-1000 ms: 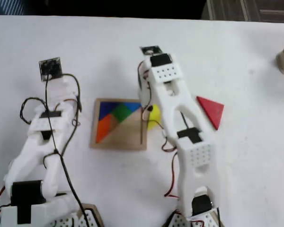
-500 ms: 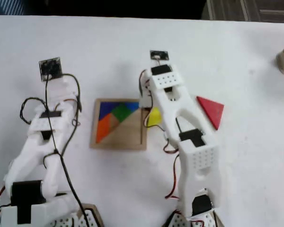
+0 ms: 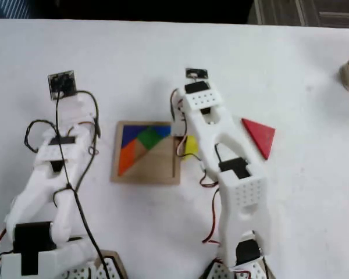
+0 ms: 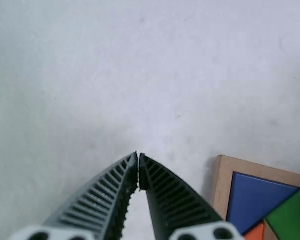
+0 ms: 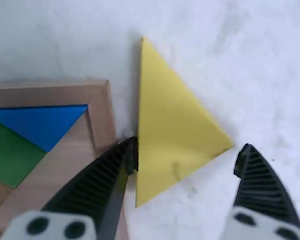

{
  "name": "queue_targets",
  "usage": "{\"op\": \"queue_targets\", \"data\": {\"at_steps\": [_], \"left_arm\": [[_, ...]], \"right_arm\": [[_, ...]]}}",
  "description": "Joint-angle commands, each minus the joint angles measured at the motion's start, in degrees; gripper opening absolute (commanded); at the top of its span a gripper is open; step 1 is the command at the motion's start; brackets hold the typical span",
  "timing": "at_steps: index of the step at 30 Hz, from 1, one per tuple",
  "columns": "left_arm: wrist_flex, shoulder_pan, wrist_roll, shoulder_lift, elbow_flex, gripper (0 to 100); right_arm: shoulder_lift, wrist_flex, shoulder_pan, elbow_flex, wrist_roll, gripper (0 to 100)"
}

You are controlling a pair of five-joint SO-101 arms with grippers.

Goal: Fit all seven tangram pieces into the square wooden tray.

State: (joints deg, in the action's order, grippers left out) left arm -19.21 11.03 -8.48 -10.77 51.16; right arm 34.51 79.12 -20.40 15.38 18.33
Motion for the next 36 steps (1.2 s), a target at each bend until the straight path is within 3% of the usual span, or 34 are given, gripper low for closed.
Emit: {"op": "queue_targets", "data": {"at_steps": [1, 10, 19, 24, 30, 36], "left_arm": [[1.1, 0.7, 0.4, -0.2, -0.4, 3], [1.1, 0.7, 0.4, -0.2, -0.4, 3], [1.1, 0.7, 0.4, -0.2, -0.4, 3], [1.1, 0.7, 0.4, -0.2, -0.4, 3], [1.1, 0.7, 0.4, -0.2, -0.4, 3], [1.1, 0.7, 0.4, -0.2, -0.4, 3]], "right_arm": [[-0.3, 0.5, 0.5, 0.6, 0.4, 31.6], [0.2, -0.6, 2.9, 0.3, 0.2, 31.2], [2.0, -0.4, 3.8, 0.7, 0.1, 23.8], [1.8, 0.1, 3.7, 0.7, -0.3, 24.0], [-1.9, 8.7, 3.4, 6.2, -7.3, 29.7], [0.7, 7.1, 6.2, 9.8, -7.4, 31.6]]}}
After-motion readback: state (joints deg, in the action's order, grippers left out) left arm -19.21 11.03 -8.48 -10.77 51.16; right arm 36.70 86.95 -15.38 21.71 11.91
